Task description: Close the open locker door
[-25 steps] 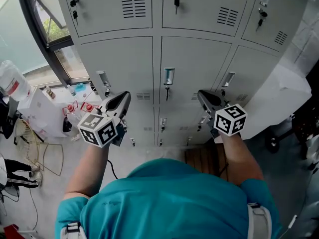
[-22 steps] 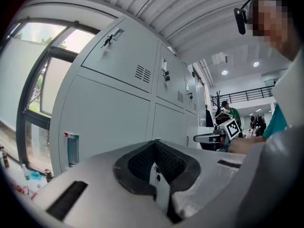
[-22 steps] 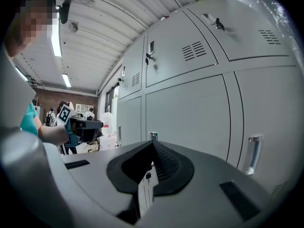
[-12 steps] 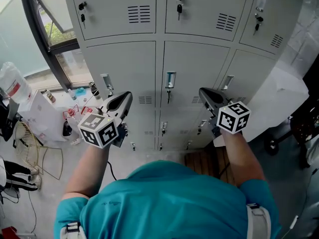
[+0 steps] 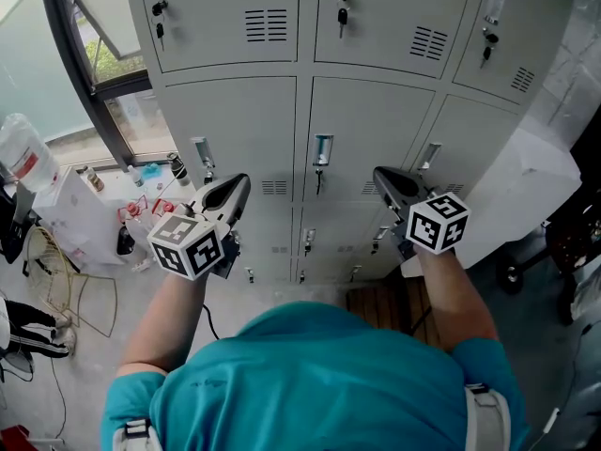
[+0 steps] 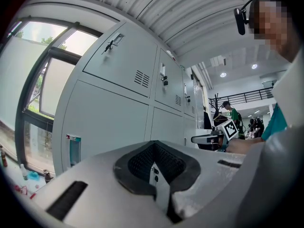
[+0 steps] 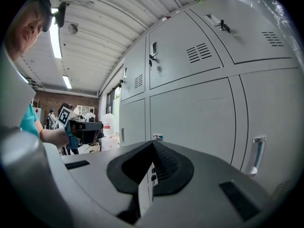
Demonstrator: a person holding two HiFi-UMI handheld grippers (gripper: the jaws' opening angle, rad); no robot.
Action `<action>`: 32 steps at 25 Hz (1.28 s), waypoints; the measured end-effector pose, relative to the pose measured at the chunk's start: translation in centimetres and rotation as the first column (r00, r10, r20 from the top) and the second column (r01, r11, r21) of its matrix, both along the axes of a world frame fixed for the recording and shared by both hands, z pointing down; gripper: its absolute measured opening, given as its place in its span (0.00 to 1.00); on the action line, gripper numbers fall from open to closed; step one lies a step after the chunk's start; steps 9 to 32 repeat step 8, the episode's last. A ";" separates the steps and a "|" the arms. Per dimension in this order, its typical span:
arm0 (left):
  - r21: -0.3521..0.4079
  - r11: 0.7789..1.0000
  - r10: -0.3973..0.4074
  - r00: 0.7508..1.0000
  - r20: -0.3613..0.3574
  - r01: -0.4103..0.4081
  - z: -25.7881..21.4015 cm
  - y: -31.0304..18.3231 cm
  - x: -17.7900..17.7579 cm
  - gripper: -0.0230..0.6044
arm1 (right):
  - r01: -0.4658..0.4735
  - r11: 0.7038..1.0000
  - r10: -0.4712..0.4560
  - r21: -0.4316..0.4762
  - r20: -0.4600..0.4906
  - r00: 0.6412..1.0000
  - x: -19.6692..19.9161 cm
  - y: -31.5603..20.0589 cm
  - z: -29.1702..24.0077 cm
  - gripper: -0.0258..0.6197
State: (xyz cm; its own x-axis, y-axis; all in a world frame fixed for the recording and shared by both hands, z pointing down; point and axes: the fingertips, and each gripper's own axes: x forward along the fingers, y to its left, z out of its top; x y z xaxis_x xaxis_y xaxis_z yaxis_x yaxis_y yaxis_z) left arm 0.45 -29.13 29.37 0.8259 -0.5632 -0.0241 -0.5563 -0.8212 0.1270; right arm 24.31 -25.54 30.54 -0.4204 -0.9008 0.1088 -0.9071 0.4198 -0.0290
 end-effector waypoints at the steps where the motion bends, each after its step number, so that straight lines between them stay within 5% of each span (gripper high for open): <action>1: 0.000 1.000 0.001 1.000 0.000 -0.001 0.0 0.1 0.0 0.04 | 0.001 1.000 -0.001 -0.001 -0.001 1.000 0.0 0.1 0.0 0.04; 32: 0.004 1.000 0.003 1.000 -0.001 -0.003 -0.1 0.3 0.1 0.04 | 0.002 1.000 -0.002 -0.003 -0.012 1.000 0.0 0.3 0.2 0.04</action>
